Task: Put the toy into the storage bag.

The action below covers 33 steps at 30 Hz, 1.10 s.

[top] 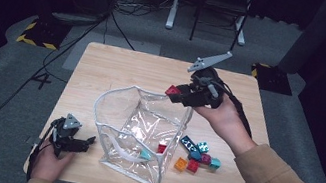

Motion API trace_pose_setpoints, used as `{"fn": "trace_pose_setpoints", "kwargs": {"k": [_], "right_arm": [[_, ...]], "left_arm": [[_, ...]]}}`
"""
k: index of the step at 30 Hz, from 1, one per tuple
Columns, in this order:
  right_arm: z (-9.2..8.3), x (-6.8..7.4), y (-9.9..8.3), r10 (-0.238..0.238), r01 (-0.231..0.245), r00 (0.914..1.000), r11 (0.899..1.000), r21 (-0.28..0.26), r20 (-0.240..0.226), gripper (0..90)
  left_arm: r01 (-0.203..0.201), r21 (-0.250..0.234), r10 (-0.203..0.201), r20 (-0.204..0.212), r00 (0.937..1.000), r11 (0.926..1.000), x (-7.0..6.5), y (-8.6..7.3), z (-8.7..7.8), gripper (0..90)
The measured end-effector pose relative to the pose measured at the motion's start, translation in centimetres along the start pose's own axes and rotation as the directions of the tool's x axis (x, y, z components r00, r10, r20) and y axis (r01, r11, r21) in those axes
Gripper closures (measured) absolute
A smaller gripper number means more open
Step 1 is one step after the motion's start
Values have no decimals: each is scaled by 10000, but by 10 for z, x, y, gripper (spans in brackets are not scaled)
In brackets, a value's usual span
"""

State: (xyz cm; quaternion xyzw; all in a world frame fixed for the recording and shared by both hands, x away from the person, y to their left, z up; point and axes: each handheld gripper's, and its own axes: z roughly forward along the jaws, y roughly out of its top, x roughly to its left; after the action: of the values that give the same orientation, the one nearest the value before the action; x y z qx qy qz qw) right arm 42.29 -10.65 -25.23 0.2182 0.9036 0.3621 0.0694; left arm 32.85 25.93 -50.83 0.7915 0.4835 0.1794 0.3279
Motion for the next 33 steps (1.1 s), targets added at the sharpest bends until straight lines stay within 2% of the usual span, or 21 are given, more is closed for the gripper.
{"fn": "trace_pose_setpoints", "kwargs": {"k": [9,15,22,27,33], "right_arm": [[31,16,19,-413,425,9986,9985,351,-332,587],[47,24,24,-579,607,9968,9969,500,-546,588],[67,30,25,-512,589,9955,9935,970,-799,588],[82,36,25,-685,820,9934,9849,1524,-920,588],[101,42,25,-922,1129,9910,9650,2369,-967,587]], "left_arm": [[11,8,-11,28,10000,10000,0,0,0,171],[12,7,-12,30,10000,10000,0,0,0,171],[14,5,-14,26,10000,10000,0,0,0,171],[15,5,-15,32,10000,10000,0,0,0,172],[-4,10,3,31,10000,10000,0,0,0,172]]}}
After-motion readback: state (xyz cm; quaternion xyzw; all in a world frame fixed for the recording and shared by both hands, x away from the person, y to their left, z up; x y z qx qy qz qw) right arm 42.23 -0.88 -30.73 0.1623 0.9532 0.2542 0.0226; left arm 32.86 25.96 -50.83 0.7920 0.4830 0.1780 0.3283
